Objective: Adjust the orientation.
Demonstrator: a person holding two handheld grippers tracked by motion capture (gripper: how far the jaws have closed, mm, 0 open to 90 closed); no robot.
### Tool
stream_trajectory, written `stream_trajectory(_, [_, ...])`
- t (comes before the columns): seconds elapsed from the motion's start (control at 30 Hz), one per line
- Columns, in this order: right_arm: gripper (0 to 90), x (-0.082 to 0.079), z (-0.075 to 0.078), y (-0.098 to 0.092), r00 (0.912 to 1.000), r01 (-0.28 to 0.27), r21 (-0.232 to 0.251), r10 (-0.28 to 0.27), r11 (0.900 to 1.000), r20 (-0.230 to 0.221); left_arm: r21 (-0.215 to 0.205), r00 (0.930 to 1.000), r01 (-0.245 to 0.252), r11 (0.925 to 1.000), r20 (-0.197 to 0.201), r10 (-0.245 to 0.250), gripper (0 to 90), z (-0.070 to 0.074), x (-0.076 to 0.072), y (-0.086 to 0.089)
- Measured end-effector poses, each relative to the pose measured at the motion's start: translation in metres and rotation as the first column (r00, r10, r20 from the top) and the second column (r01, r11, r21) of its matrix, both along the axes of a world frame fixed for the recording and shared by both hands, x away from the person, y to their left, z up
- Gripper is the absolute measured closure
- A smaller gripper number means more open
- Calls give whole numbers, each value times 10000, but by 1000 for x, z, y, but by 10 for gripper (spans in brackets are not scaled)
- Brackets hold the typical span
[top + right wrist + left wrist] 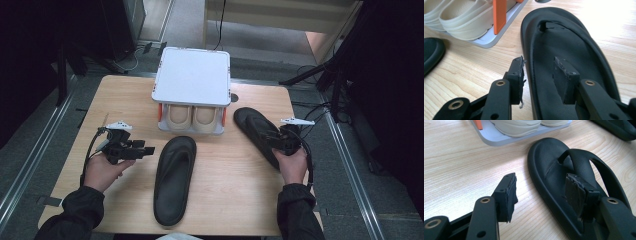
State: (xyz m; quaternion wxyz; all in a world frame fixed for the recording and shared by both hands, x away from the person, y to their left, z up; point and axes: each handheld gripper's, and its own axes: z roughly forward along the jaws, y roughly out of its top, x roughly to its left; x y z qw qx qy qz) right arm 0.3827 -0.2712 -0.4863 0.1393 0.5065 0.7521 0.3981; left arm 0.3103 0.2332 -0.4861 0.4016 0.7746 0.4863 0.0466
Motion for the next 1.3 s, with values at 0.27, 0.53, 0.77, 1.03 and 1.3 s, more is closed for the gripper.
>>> stream_trajectory(0.27, [631,6,0,4,9999,62,-49,-61,10000,128,45,10000,-4,10000,12,4,434,0,-1,1])
stream_trajectory(0.53, [641,23,4,-16,9992,389,-306,-387,9988,98,27,10000,-96,10000,-11,96,434,-1,-4,4])
stream_trajectory(0.77, [575,40,2,-34,9981,618,-490,-618,9969,26,32,9999,-166,9999,12,166,434,-2,-4,6])
stream_trajectory(1.03, [530,58,-15,-39,9975,489,-675,-522,9965,-471,84,9999,-125,9999,-37,126,434,-3,-4,4])
stream_trajectory(1.3, [542,67,-27,-37,9964,547,-851,-599,9949,-602,113,10000,-94,9999,-28,94,434,-3,-3,3])
